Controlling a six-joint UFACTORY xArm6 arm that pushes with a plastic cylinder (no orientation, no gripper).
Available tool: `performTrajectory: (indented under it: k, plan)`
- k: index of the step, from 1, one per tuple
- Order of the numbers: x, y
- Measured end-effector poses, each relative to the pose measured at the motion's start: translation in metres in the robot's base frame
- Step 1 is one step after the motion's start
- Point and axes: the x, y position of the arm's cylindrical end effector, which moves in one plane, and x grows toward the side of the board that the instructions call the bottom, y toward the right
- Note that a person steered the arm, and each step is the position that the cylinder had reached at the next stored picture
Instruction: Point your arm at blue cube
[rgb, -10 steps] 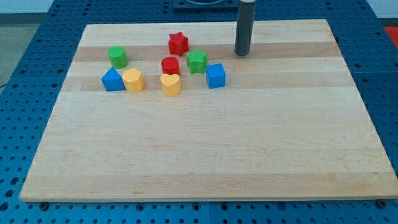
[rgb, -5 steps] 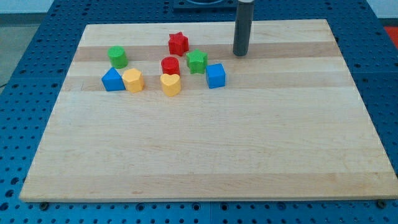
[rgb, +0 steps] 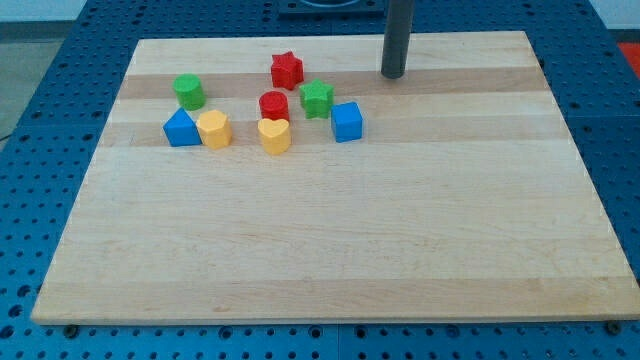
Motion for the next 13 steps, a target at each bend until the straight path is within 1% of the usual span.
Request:
performTrajectory:
  k: [3,4,5,6,8,9,10,11,12,13]
  plan:
    - [0.005,0.001]
    - [0.04,0.001]
    - [0.065,0.0]
    - [0.073,0.0]
    - [0.074,0.0]
    - [0.09,0.0]
    - [0.118,-0.004]
    - [0.135,-0.025]
    - [0.115,-0.049]
    - [0.093,-0.051]
